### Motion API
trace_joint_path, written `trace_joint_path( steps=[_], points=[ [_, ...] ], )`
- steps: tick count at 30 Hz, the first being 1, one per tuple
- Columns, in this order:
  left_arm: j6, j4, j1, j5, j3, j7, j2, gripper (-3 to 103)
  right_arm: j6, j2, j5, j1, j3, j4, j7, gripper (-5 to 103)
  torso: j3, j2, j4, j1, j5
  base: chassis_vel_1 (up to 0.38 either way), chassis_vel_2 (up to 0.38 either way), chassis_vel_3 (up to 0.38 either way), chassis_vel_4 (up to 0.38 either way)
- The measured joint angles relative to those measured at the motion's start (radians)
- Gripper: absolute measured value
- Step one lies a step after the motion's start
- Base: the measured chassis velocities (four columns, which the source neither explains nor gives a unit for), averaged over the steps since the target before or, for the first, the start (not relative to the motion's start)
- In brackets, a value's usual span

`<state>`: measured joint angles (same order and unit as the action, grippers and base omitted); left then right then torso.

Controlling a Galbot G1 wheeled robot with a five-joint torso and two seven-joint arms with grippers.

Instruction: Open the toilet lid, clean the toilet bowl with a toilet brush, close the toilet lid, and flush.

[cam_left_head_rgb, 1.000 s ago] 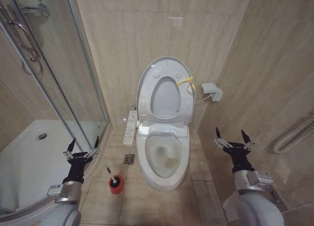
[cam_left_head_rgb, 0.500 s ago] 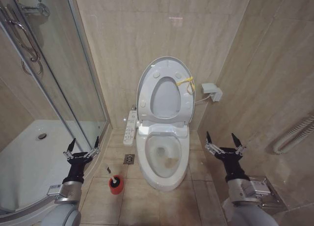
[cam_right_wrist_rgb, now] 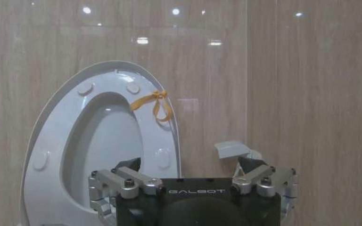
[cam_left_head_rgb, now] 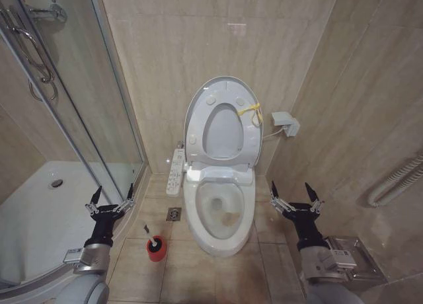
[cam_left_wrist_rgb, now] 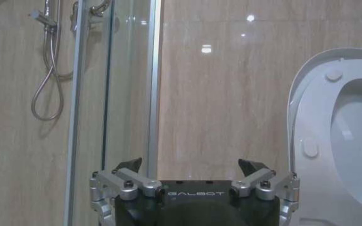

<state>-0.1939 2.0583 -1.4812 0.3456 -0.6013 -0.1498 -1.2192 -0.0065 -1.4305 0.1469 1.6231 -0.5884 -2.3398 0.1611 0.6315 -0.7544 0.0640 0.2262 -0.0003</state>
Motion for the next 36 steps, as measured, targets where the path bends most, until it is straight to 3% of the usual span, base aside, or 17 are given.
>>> trace_joint_path(
  steps=[36],
  points=[
    [0.0, 0.0, 0.0, 0.0, 0.0, 0.0, 0.0, 100, -0.002, -0.001, 0.018, -0.001, -0.004, -0.006, 0.0, 100, 0.0, 0.0, 0.0, 0.0, 0.0001, 0.0, 0.0, 0.0, 0.0]
  ],
)
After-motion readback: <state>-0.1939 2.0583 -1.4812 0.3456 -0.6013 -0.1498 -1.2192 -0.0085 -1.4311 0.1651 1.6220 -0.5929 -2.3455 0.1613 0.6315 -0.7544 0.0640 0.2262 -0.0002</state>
